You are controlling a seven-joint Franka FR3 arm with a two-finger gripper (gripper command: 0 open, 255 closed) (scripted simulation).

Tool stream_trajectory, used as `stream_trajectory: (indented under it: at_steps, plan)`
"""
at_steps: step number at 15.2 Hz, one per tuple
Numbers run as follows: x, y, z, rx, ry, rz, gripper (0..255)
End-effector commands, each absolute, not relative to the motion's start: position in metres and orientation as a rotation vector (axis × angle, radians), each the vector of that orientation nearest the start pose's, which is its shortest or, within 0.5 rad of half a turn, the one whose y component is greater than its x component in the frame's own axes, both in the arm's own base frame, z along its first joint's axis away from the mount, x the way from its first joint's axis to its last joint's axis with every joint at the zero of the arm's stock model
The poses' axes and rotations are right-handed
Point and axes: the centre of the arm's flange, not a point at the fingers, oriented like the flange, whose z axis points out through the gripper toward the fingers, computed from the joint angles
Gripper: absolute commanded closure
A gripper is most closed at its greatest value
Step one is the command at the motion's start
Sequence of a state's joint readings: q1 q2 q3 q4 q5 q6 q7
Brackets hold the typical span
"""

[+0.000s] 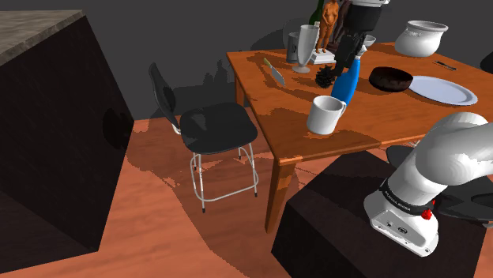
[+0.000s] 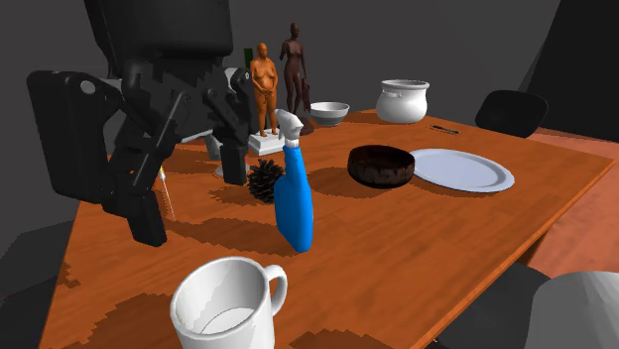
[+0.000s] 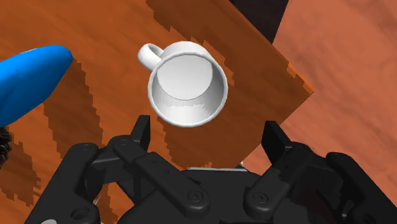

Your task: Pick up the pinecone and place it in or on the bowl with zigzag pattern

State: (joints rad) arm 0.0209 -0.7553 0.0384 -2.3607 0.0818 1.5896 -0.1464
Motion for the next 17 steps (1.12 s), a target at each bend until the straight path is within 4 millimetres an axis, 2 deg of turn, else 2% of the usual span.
stream_trajectory:
  at_steps: [1, 17]
  plan:
    - [0.315, 0.031, 0.58, -3.071, -0.297, 0.021, 0]
    - [0.443, -0.111, 0.513, -3.155, -0.289, 0.036, 0]
